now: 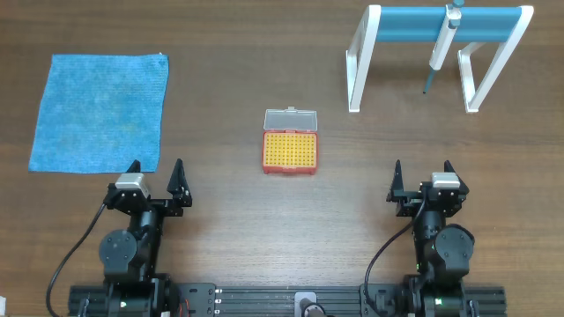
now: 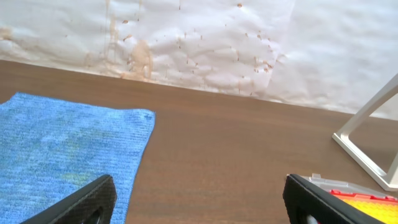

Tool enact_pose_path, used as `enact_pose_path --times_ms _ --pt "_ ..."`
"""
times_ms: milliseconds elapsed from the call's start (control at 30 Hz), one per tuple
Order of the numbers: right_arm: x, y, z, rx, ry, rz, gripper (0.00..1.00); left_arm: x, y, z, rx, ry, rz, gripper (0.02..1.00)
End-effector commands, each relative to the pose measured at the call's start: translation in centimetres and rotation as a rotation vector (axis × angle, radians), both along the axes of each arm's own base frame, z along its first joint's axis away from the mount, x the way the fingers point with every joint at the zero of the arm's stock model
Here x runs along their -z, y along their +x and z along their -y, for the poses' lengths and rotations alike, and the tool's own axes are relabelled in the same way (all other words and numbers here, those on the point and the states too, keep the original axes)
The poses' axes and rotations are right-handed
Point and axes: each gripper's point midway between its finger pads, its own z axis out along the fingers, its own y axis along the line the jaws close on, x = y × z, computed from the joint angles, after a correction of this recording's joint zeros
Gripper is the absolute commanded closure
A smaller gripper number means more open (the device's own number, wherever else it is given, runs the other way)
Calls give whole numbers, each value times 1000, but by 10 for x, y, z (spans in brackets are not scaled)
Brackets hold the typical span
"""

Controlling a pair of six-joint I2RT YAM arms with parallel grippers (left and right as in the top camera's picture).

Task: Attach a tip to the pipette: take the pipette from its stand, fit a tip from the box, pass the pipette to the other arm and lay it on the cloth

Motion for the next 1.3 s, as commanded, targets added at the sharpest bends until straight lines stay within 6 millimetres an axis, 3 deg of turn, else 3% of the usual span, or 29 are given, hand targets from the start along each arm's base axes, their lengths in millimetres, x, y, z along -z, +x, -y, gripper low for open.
enact_pose_path --times_ms 33,167,333,567,767,900,967,1133,1167,1233,1267,1300 --pt "-30 30 2 -1 -8 -47 88 0 0 0 -3 -5 0 148" --pt "-42 91 18 39 -8 -21 86 0 0 0 -3 -5 0 148" --pt "-34 156 36 73 -10 22 86 0 0 0 -3 -5 0 148" --pt "-36 213 45 80 -11 20 86 0 0 0 -3 -5 0 148" --pt "-21 228 54 111 -16 -12 88 0 0 0 -3 -5 0 148" --pt "-27 225 74 219 -27 14 108 0 0 0 -3 -5 0 148" --pt "-30 226 72 213 -26 25 187 0 0 0 -3 -5 0 148" --pt "-29 229 59 133 -19 24 209 0 0 0 -3 -5 0 148" --pt "-29 229 59 133 -19 24 235 0 0 0 -3 -5 0 148" --pt "-27 228 59 133 -18 16 424 0 0 0 -3 -5 0 148" --pt "-25 228 59 133 -18 7 612 0 0 0 -3 -5 0 145" --pt "-23 228 59 133 -17 -2 879 0 0 0 -3 -5 0 148"
